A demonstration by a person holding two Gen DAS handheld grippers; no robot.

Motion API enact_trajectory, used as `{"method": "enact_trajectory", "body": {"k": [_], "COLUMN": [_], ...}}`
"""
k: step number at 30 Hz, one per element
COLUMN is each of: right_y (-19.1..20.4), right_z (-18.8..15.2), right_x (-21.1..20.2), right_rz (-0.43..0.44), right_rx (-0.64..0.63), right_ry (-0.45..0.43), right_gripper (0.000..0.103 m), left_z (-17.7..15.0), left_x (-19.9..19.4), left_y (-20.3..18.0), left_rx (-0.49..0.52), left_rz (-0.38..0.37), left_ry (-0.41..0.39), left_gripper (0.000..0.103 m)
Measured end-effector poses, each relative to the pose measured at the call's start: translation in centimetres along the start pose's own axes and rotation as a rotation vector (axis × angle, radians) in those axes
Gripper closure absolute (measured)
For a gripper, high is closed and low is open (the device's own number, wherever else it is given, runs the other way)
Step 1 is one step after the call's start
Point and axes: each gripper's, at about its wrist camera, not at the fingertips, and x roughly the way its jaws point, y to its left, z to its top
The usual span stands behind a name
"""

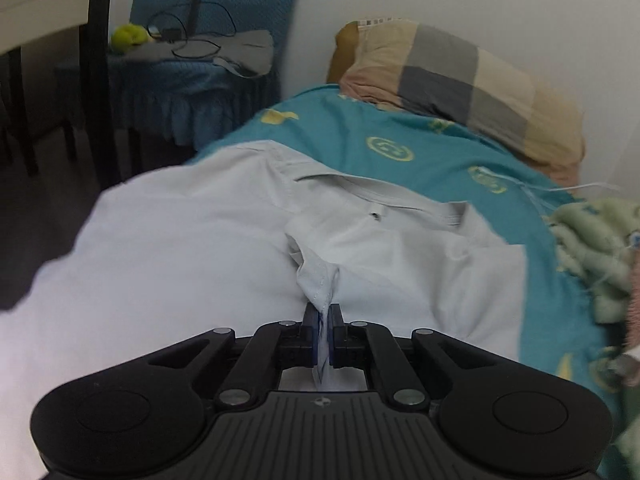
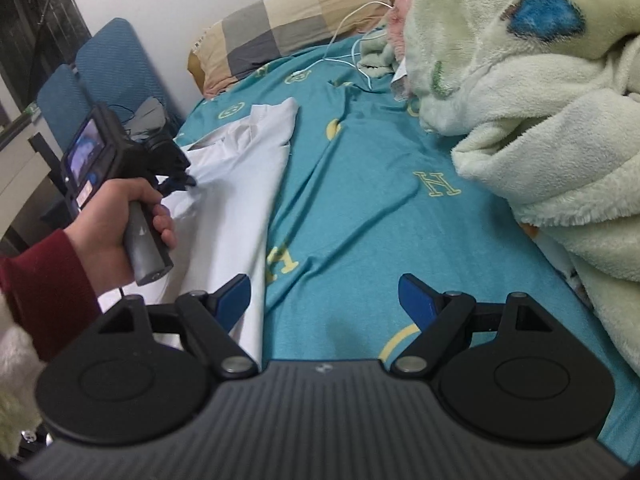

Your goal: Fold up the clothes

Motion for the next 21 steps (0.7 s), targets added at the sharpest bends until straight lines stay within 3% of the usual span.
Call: {"method": "enact_trajectory", "body": {"k": [3,7,9,12,17,21], "right_y": [0.0,0.0,0.3,0.9,2.0,3.1], "right_z": [0.0,0.0,-0.1,-0.1,0.0,-0.4], "right_x": [0.1,0.3,0.1,-0.7,-3.4,-5.0], "right_rz": [-0.004,-0.013,-0.011,0.013,0.095,0.12], "right_rx": [-0.01,-0.027,-0.047,-0.085,-0.105,-0.131], "right_ry": [-0.008,-0.019,-0.031,-0.058,-0.125,-0.141], "right_gripper": [0.02,0.02,0.02,0.02,0.02,0.02], "left_z": [-0.1,-0.4,-0.7,-1.3,-2.3,-2.6], "left_x": [-0.1,-2.8,-5.5,-9.9,-16.3,-18.3], "left_y": [1.1,3.3,5.1,9.2,17.0,23.0], "left_rx": [0.0,0.002,0.005,-0.019,-0.09,-0.232], "left_rz": [-0.034,-0.1,-0.13,-0.176,-0.195,-0.213], "left_ry": [0.001,-0.009,-0.012,-0.004,-0.01,-0.038], "left_gripper": [0.097,0.076,0.075,0.061,0.05,0.043]}}
